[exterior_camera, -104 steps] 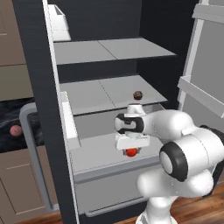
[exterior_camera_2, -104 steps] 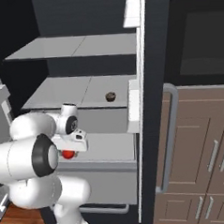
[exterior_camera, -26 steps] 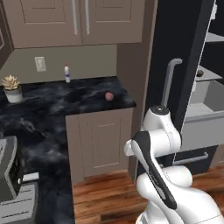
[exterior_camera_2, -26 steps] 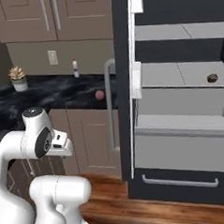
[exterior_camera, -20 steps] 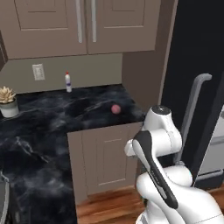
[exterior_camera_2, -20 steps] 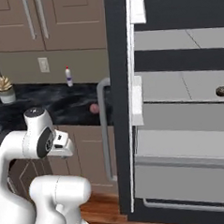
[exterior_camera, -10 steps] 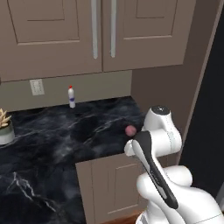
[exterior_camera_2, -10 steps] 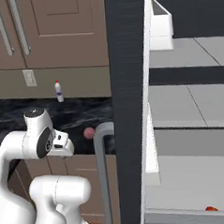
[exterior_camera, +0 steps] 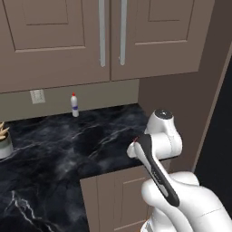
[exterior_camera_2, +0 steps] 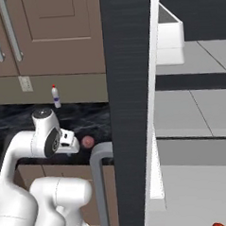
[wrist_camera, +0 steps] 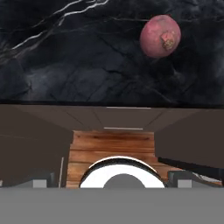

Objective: Place the onion and tomato inside the fridge drawer. Close the drawer after placing the vegetables.

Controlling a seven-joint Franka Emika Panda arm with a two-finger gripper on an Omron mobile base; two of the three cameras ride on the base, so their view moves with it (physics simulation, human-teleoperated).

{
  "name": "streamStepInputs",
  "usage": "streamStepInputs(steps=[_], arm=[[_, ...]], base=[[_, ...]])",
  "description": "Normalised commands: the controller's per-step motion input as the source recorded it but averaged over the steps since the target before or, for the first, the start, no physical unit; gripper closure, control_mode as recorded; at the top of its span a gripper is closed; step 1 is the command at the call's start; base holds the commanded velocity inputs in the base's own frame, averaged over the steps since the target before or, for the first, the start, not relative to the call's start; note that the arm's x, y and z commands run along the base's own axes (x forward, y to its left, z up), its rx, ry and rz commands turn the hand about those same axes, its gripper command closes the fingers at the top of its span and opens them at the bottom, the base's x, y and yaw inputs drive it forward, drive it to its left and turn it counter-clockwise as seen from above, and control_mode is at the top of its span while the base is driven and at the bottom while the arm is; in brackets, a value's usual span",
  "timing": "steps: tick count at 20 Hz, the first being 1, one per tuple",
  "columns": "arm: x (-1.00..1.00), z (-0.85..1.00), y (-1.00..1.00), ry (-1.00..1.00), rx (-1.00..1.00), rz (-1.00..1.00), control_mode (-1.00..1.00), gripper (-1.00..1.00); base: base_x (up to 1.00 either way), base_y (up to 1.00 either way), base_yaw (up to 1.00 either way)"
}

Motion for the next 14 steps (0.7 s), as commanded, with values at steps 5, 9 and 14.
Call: streamStepInputs(steps=[5,9,14], arm=[[1.0,-0.18,-0.1,0.01,-0.01,-0.04,-1.0,-1.0],[0.88,-0.07,-0.15,0.0,-0.03,-0.15,-1.0,-1.0],[0.67,-0.15,-0.16,0.0,-0.05,-0.14,-1.0,-1.0]], base=[[0.0,0.0,0.0],[0.0,0.0,0.0],[0.0,0.0,0.0]])
